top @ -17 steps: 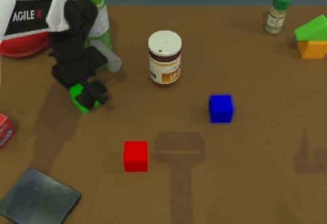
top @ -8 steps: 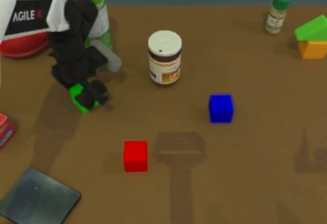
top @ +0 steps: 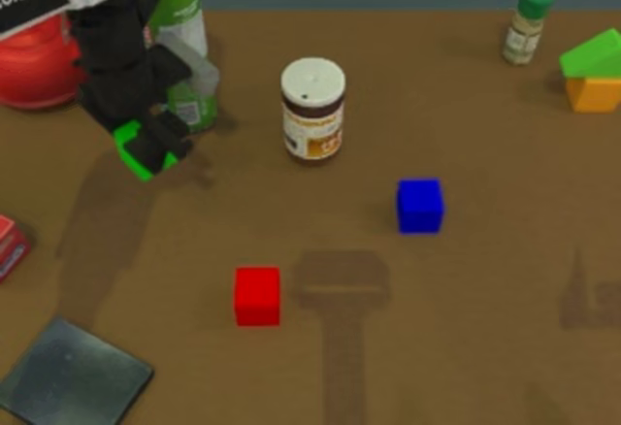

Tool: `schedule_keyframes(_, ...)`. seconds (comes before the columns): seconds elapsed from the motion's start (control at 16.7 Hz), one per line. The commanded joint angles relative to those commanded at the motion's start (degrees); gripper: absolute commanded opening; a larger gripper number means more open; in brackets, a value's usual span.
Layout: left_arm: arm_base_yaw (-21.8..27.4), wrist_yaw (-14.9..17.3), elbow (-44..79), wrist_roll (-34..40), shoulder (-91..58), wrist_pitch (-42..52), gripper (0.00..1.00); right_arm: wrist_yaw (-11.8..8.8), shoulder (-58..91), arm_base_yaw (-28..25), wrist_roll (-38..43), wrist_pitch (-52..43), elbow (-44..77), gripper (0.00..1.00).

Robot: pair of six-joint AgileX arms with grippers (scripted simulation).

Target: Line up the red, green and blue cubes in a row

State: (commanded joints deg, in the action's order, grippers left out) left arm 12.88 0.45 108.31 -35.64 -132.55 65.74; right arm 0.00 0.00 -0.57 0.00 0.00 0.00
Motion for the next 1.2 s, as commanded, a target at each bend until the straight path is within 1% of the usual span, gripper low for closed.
schedule_keyframes(0.36,0.33,-0.04,0.62,-0.13,0.48,0.97,0.00,0.00,0.00,0.00,0.00,0.00,0.00,1.00)
schedule_keyframes(0.48,2.36,-0.07,-0.20,-0.97,1.22,0.78,0.00,0.00,0.00,0.00,0.00,0.00,0.00,1.00)
schedule_keyframes(0.66,8.89,-0.13,-2.98,-3.21,3.62,0.19,0.00,0.00,0.00,0.00,0.00,0.00,0.00,1.00)
schedule_keyframes(1.02,25.66,-0.28,-10.31,-8.90,9.62,-1.13,0.00,0.00,0.00,0.00,0.00,0.00,0.00,1.00)
schedule_keyframes(1.14,29.45,-0.33,-12.01,-10.26,11.09,-1.49,0.00,0.00,0.00,0.00,0.00,0.00,0.00,1.00)
schedule_keyframes(1.2,30.45,-0.35,-12.54,-10.67,11.55,-1.61,0.00,0.00,0.00,0.00,0.00,0.00,0.00,1.00)
